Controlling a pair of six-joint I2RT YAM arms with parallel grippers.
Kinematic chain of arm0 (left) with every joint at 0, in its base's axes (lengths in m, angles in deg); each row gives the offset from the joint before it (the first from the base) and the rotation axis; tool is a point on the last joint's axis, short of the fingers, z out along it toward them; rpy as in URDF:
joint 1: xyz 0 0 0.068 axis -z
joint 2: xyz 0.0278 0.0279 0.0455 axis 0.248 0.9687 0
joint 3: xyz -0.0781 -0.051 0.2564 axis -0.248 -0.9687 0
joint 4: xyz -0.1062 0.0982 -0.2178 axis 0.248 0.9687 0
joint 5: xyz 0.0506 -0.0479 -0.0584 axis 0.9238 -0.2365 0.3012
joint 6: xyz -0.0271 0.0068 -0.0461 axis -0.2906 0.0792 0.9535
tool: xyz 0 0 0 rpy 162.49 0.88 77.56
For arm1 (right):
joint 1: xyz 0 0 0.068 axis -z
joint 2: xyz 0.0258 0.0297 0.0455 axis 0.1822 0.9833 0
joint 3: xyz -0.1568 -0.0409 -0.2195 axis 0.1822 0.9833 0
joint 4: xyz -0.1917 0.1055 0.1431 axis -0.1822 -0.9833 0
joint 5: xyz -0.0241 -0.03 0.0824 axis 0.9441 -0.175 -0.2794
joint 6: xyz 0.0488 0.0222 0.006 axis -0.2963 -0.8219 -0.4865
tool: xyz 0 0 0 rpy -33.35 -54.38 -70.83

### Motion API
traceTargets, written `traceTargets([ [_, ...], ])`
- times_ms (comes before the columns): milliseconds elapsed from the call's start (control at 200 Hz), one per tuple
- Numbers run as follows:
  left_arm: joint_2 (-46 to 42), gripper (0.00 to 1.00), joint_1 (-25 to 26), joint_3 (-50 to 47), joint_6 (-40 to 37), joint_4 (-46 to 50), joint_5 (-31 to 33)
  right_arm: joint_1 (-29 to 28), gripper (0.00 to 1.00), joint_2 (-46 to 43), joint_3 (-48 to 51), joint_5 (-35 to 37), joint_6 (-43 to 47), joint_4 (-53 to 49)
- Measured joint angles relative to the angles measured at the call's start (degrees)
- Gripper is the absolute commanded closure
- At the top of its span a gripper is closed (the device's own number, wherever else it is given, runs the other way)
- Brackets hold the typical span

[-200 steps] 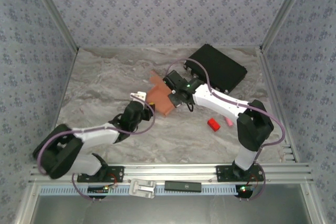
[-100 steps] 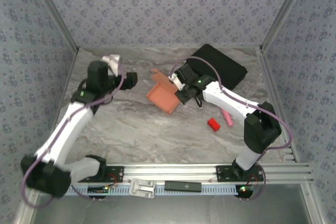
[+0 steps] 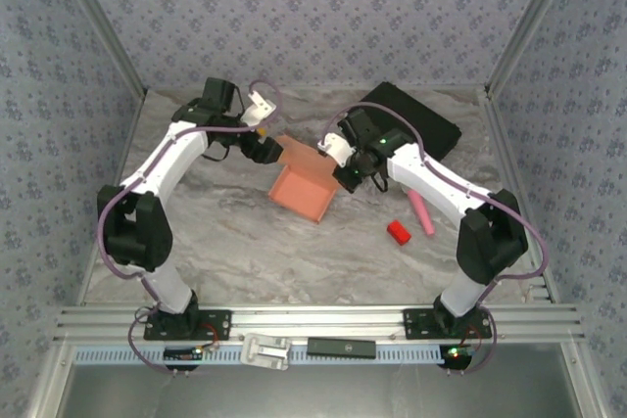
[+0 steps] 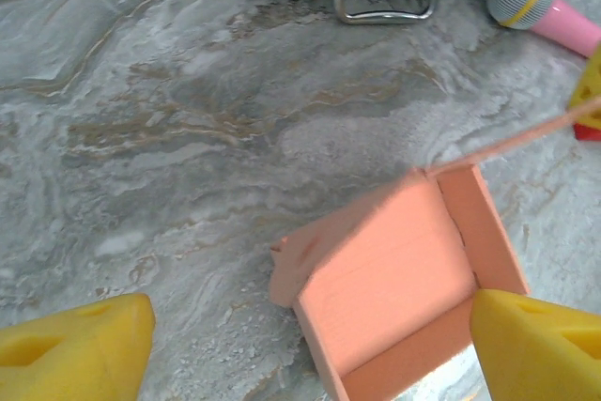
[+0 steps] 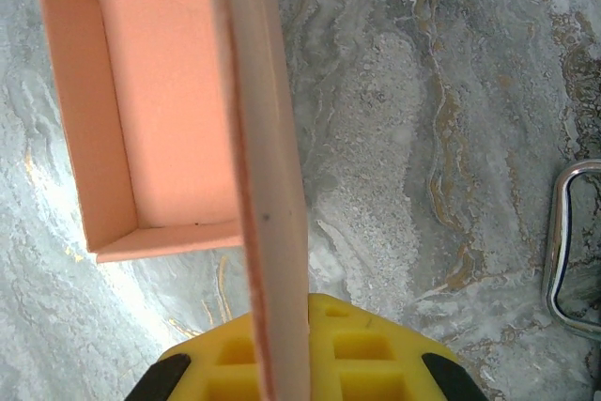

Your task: Fold the paper box

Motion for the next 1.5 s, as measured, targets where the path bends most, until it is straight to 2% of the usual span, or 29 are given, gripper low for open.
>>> traceTargets([
  [75, 0.0, 0.2, 0.13, -0.96, -2.12, -0.07, -0.46, 0.28, 1.0, 0.22, -0.39, -0.79, 0.63, -0.46],
  [275, 0.0, 0.22, 1.92, -5.86, -4.68, -3.72, 3.45, 0.07, 1.0, 0.81, -0.52, -2.08, 1.4, -0.92],
  [340, 0.02, 0.3, 2.6, -5.95, -5.46, -4.04, 4.31, -0.07, 1.0, 1.05, -0.52, -2.1, 1.42, -0.96],
  [440, 0.92, 0.54, 3.69, -3.41, -7.21, -3.28, 5.97, -0.28, 1.0, 1.44, -0.52, -2.08, 1.42, -1.09],
  [490, 2.1, 0.6, 4.24, -1.2, -8.66, -2.95, 6.91, -0.39, 1.0, 1.57, -0.52, -2.03, 1.42, -1.11],
  [605, 4.04, 0.61, 5.03, 1.7, -9.77, -2.86, 8.31, -0.55, 1.0, 1.86, -0.52, -1.84, 1.42, -1.11],
  [875, 5.27, 0.62, 6.58, 1.97, -12.04, 0.31, 10.54, -0.66, 1.0, 2.36, -0.85, -1.6, 1.42, -1.25],
  [1339, 7.28, 0.81, 7.98, 2.03, -11.74, 2.14, 14.23, -0.33, 1.0, 2.6, -1.46, -0.92, 1.38, -1.29],
  [1499, 7.3, 0.93, 8.35, 2.03, -10.08, 2.8, 15.04, -0.2, 1.0, 2.75, -1.7, -0.63, 1.33, -1.36],
])
